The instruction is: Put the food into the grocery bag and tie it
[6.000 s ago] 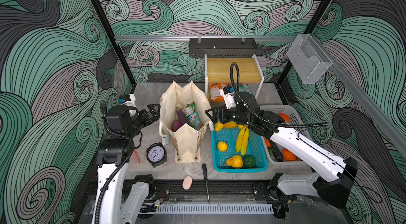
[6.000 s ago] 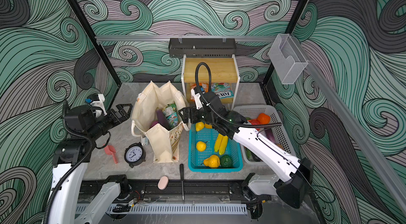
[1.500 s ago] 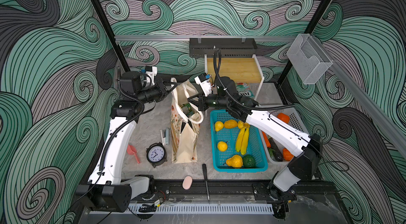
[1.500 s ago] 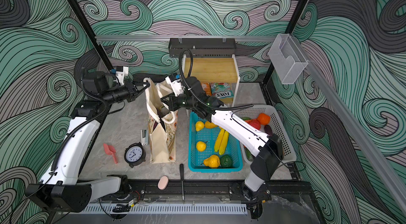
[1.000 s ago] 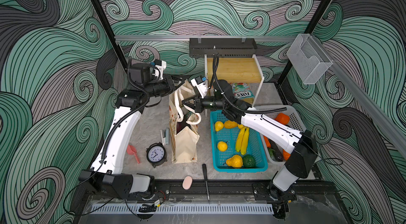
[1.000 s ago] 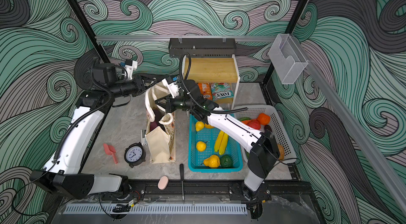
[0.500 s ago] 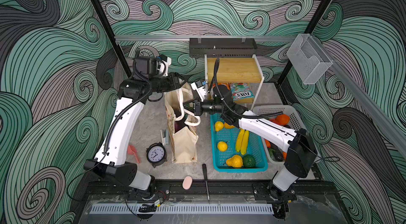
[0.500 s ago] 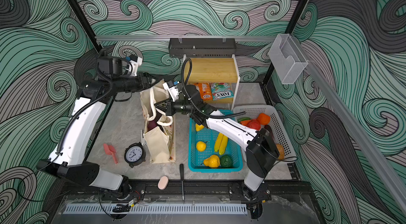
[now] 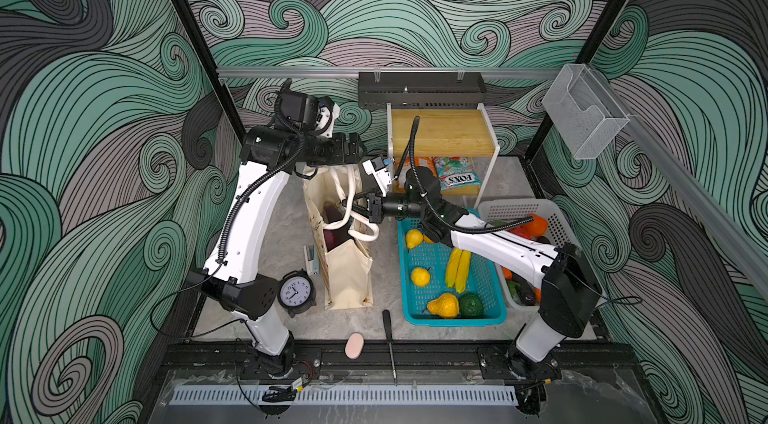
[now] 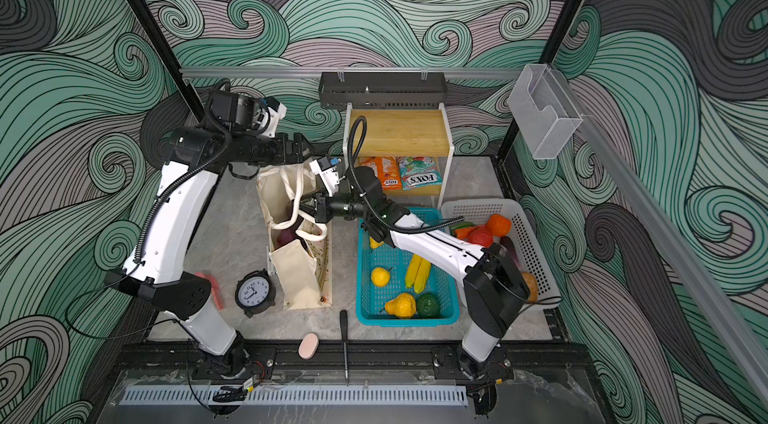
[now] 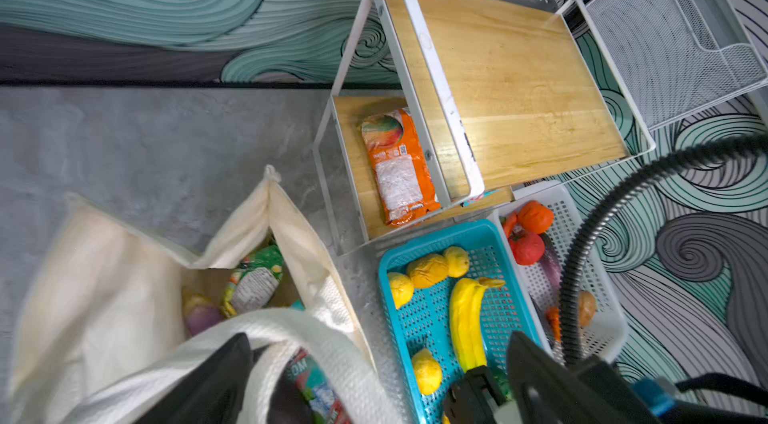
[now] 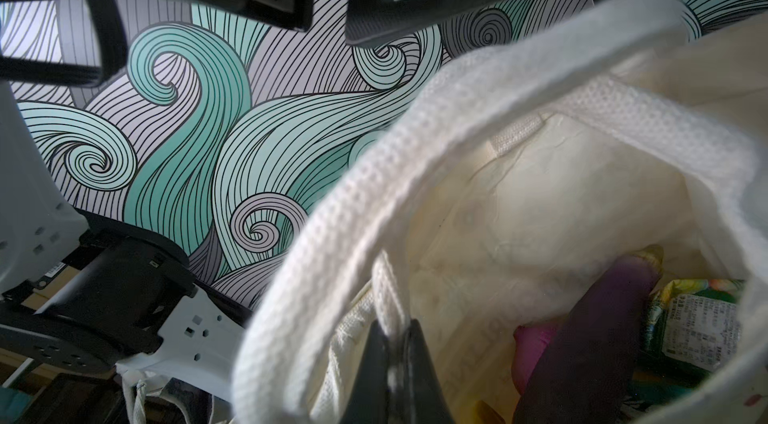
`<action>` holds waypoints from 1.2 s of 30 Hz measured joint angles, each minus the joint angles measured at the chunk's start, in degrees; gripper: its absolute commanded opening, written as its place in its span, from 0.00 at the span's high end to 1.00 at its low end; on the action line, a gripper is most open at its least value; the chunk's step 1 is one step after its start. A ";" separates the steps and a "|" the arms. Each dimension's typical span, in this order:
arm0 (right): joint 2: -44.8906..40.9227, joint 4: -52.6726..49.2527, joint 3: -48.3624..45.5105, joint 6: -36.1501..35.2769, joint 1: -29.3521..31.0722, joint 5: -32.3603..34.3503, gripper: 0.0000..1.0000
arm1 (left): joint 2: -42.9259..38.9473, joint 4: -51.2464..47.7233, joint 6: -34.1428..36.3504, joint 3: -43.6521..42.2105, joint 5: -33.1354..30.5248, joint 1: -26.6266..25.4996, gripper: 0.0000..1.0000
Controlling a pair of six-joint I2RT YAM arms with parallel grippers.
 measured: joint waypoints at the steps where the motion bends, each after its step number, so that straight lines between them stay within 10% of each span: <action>1: 0.00 0.26 0.00 0.07 0.00 -0.02 1.00 | -0.09 -0.57 0.39 1.16 -0.87 0.00 0.01; 10: -0.02 1.09 -0.02 0.92 0.00 -0.09 1.00 | -3.76 -0.76 1.64 -3.30 -4.59 1.38 0.13; 25: -0.52 0.61 -0.52 -0.39 0.00 -3.54 1.00 | -18.21 23.06 -14.95 -36.52 16.72 13.22 0.17; 36: -0.52 -0.20 -0.52 -1.79 0.00 -4.90 1.00 | -13.57 32.48 -22.47 -41.77 27.21 13.14 0.59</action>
